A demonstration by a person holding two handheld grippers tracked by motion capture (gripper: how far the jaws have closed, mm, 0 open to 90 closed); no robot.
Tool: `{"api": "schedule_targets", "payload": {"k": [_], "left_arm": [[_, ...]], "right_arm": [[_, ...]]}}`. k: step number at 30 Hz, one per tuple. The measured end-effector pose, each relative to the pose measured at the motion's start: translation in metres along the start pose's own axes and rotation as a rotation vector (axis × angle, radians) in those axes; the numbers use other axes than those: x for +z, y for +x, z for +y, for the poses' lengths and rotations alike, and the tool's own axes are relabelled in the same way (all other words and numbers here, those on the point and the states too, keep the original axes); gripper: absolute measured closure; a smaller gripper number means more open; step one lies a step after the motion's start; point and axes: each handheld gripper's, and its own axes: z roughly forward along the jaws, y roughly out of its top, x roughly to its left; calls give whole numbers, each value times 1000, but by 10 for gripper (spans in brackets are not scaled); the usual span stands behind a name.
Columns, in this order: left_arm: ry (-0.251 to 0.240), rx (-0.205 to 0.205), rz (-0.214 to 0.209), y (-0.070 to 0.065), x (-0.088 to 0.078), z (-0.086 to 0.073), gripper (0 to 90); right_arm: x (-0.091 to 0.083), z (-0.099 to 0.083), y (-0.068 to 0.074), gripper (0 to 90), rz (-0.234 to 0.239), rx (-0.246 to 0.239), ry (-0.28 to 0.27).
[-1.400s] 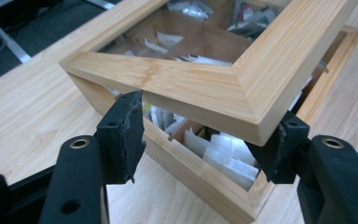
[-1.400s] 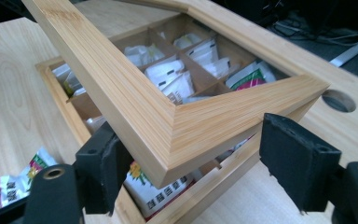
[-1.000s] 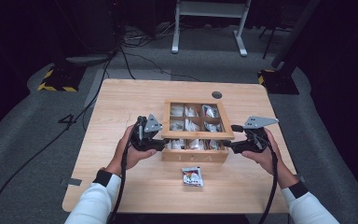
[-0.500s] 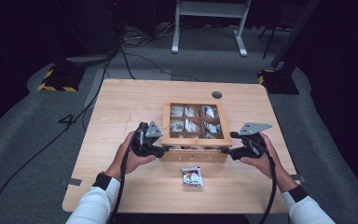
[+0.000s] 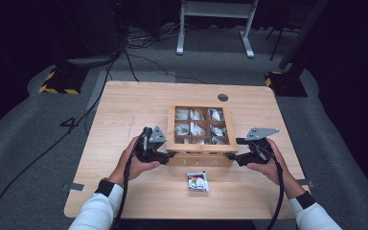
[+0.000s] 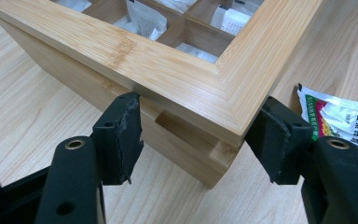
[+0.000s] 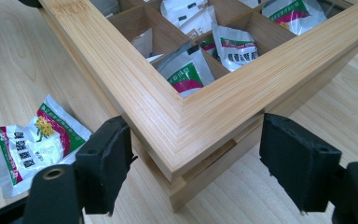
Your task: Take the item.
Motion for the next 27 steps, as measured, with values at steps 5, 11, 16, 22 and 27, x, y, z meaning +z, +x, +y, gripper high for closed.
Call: {"api": "schedule_targets", "payload": {"k": [5,11,16,22,27], "left_arm": [[19,-7,-20,0,3,-5,349],[19,-7,-25,-1,5,-9,347],[16,-9,-26,-1,5,-10,347],[3,-15,-22,-3,6,-13,344],[-26,-25,-19,-5,3,-17,366]], "right_arm": [[4,-3,0,256,12,0,27],[9,-8,1,276,22,5,38],[9,-10,1,283,21,5,33],[10,-14,2,285,16,6,18],[4,-19,4,288,20,6,-21]]}}
